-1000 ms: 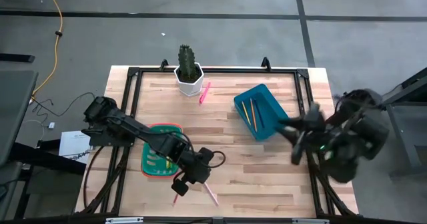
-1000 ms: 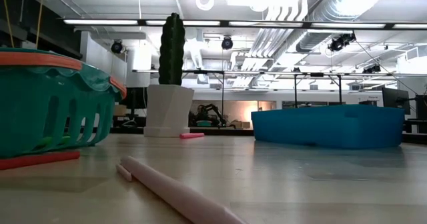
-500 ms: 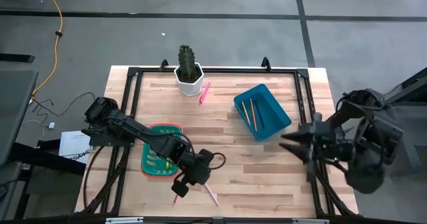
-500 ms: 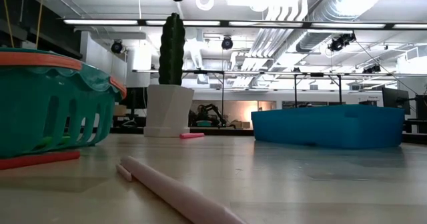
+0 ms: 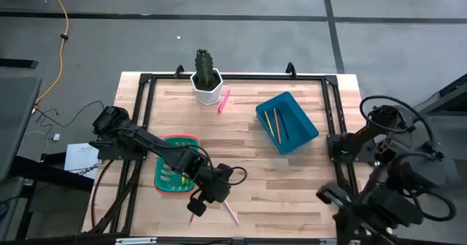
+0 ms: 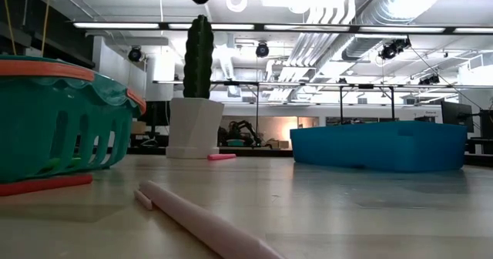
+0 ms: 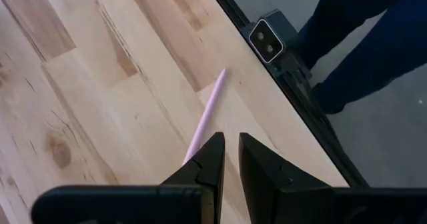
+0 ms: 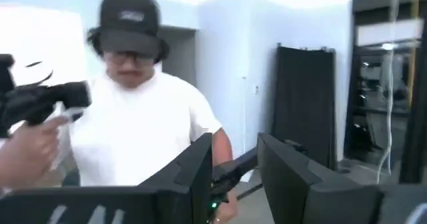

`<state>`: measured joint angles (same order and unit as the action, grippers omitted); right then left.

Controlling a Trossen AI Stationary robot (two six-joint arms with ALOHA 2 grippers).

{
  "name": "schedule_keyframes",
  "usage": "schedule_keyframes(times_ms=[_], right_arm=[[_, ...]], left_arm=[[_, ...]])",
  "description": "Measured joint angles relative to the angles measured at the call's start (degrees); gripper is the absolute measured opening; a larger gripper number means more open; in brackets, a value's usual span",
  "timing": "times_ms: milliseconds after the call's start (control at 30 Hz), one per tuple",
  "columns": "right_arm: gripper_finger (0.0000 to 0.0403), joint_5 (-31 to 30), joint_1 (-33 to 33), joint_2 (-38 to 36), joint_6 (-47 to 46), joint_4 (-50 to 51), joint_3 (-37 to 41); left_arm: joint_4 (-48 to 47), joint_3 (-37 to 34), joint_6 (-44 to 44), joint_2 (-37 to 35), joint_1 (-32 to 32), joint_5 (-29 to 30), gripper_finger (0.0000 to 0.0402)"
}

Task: Sort pens & pencils
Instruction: Put the light pink pen into the green basket

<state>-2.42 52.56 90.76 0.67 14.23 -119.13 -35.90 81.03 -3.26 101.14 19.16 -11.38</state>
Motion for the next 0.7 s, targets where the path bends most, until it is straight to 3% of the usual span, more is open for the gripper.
schedule_keyframes(times_ms=[700], right_arm=[[0.0109,3.0,-3.5,-6.8,5.8,15.1,0.0]], left_arm=[[-0.1,0.0,1.6,-0.1,0.1,-3.1,0.0035]])
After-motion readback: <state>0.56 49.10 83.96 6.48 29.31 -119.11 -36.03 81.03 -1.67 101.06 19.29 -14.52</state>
